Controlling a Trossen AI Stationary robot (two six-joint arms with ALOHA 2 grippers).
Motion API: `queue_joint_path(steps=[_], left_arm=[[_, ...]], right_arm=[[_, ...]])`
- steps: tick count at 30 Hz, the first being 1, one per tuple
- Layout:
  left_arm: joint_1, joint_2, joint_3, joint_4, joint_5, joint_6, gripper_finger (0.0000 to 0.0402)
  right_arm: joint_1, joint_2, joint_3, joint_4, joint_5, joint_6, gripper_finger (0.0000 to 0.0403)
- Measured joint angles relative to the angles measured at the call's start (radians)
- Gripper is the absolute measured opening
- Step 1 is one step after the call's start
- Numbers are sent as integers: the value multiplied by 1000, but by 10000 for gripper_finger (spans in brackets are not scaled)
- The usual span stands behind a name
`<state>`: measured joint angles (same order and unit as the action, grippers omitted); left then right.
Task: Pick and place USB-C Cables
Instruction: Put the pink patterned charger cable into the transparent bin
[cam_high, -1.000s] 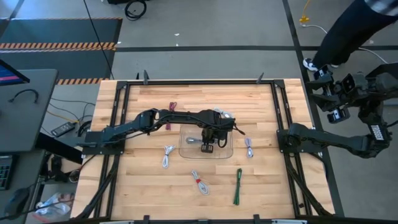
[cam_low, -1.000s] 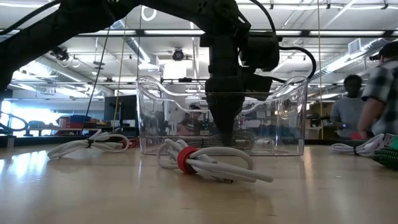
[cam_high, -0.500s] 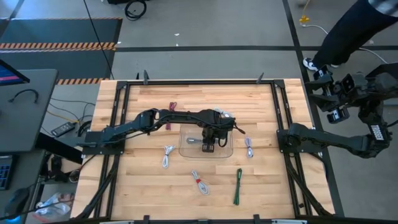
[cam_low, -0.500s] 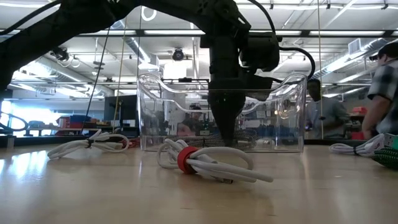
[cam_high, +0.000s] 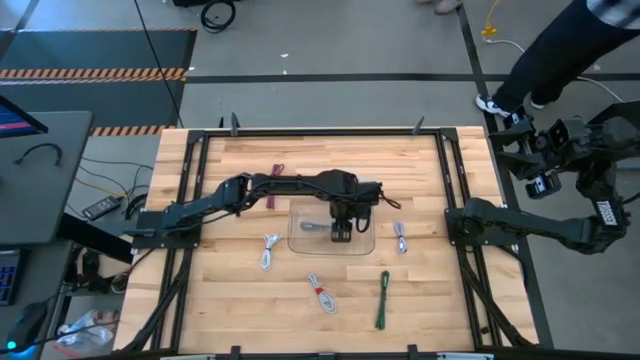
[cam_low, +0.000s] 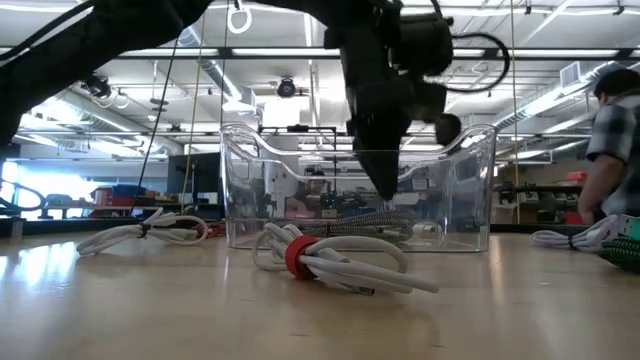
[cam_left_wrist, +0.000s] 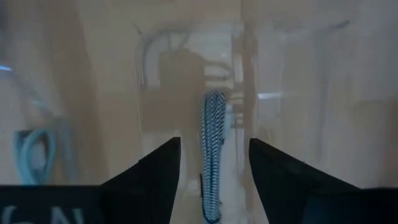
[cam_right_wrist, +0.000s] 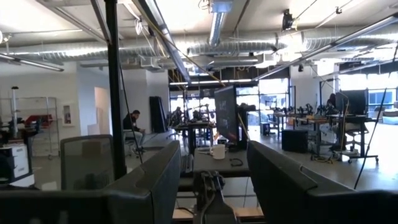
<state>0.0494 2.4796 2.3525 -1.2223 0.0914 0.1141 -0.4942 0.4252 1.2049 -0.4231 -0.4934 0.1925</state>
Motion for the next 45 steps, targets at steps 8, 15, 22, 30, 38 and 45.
queue_joint_path(steps=[8,15,22,30,38,45], left_arm=[[20,-97,2,-29,-7,-93,190],[65,-177,3,-108,-130,-250,190],[124,-204,3,-268,-279,-396,189],[174,-204,-2,-351,-282,-391,189],[255,-205,-2,-348,-282,-356,189],[335,-304,-3,-349,-258,-292,189]], right_arm=[[0,0,0,-50,29,0,191],[0,0,0,-66,39,22,191],[0,0,0,-68,39,22,191],[0,0,0,-83,35,22,191],[0,0,0,-83,35,22,191],[0,0,0,-83,35,22,191]])
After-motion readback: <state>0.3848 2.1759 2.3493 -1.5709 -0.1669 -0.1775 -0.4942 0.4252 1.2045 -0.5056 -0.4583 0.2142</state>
